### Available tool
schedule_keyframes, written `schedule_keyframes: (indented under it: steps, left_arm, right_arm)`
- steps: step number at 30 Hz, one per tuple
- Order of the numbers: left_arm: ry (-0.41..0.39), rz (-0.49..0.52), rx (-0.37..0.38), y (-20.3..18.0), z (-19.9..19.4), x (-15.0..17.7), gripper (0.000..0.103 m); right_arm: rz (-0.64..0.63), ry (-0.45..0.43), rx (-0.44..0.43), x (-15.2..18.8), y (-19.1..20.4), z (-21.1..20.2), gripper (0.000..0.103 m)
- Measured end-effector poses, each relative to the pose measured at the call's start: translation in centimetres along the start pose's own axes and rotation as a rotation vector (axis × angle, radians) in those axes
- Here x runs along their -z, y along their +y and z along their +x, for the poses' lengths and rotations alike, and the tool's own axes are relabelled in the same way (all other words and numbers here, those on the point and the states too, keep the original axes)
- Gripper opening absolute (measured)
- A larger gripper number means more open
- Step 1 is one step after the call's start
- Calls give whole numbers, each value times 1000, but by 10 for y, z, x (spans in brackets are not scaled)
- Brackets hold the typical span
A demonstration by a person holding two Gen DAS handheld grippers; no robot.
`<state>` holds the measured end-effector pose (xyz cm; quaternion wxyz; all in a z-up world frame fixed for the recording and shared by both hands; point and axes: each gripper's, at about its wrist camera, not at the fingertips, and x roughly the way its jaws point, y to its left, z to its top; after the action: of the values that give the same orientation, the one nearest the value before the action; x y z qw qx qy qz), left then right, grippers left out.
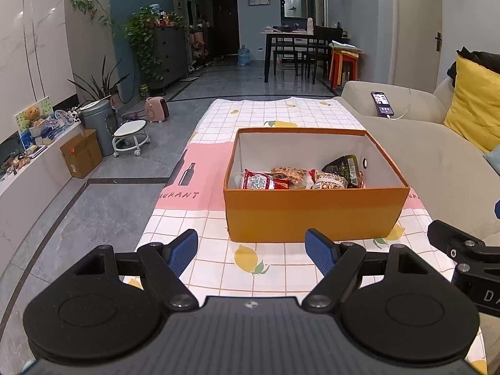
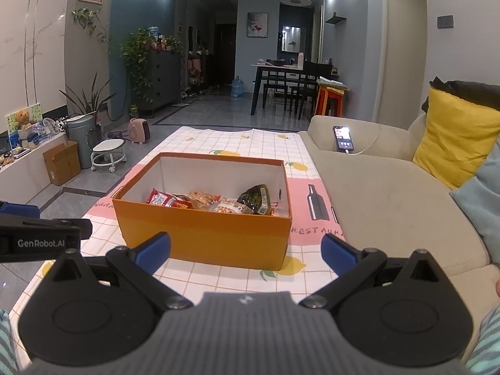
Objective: Organize snacks
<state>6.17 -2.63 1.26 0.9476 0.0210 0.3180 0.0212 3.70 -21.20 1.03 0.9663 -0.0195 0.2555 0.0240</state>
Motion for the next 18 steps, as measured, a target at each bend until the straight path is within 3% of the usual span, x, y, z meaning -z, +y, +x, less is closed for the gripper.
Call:
schedule_keyframes:
  steps: [18]
  left_arm:
    - [3, -7, -5, 1, -2, 0, 91]
  right_arm:
    - [-8, -3, 0, 1, 1, 1, 99]
